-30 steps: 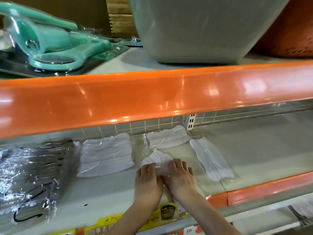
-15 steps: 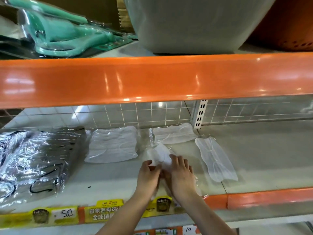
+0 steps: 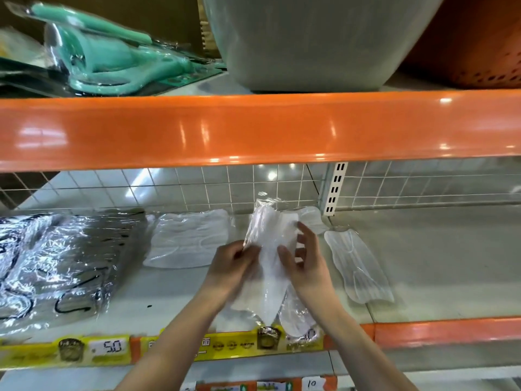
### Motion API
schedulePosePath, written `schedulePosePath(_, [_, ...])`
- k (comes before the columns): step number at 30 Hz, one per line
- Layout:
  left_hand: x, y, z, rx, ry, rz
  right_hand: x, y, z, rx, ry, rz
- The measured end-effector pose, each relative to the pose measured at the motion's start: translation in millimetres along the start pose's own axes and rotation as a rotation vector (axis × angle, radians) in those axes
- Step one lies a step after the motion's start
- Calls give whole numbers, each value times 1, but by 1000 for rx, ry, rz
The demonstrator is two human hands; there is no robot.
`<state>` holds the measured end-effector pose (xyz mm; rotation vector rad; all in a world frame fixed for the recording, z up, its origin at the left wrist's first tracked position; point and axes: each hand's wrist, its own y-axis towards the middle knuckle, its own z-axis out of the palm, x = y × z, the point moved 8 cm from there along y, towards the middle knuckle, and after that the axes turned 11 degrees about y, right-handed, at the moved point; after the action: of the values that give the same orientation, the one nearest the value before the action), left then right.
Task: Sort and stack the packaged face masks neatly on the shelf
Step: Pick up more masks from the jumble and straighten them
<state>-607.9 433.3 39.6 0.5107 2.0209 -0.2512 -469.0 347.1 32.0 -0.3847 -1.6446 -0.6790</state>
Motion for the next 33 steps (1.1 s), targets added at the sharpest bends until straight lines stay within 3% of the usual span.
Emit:
schedulePosePath(3, [1,9,-16,53,93,67,4,11,3,-50,375,251])
schedulePosePath(5, [4,13,-27,27,174,91,6,14,11,12,316,287])
schedulePosePath(8, [13,9,-49,-184,329,110,11,10,31,72,291,280])
schedulePosePath(11, [3,-15,-57,-364,570,371,13,7,49,25,391,290])
schedulePosePath(15, [20,-29,-38,-222,915,527,9,2,73,-2,610,339])
schedulePosePath(17, [30,-29,-51,-243,872,513,0,1,84,-4,635,387])
schedulePosePath(19, [38,-24,-73,-293,765,464,-8,5,85,-50,379,330])
schedulePosePath(22, [46,-14,-90,-271,809,443,7,7,83,-68,-73,36])
schedulePosePath(26, [59,4,-100,-195,882,462,16,-1,111,174,-588,-204])
schedulePosePath(30, [69,20,-102,-171,940,496,-6,-7,144,428,-772,-217])
schedulePosePath(33, [78,30,-98,-113,1000,522,-12,-3,157,401,-809,-304])
